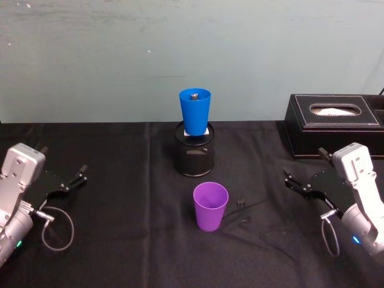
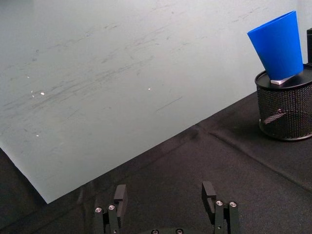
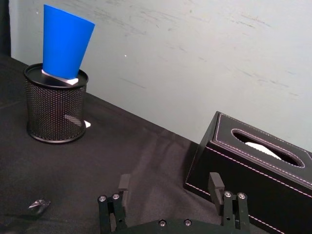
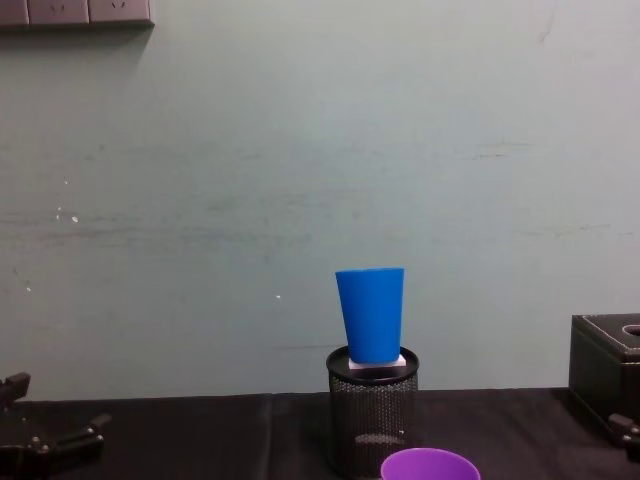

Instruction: Pick up one cup with a gripper and tap it against the other cup.

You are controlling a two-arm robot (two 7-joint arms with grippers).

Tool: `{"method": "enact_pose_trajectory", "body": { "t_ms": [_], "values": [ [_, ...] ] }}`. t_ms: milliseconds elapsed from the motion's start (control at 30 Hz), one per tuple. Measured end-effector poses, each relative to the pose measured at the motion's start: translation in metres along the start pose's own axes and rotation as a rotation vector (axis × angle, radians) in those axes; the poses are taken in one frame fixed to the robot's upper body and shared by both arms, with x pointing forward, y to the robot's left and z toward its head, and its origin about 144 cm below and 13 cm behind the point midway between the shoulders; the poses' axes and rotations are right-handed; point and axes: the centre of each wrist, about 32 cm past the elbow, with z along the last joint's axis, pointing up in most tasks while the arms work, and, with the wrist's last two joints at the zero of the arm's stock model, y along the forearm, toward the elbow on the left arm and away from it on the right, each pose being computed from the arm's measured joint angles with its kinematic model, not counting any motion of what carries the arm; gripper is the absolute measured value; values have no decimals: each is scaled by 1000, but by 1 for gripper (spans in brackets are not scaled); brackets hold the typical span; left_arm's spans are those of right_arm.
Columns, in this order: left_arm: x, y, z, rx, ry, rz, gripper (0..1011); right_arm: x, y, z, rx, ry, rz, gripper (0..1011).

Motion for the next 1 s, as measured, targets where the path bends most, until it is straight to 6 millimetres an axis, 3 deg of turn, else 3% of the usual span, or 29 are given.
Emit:
{"method": "enact_pose_trajectory", "body": {
  "t_ms": [1000],
  "values": [
    [0,0,0,0,0,0,1000,0,0,0,0,0,0,1002]
  ]
}}
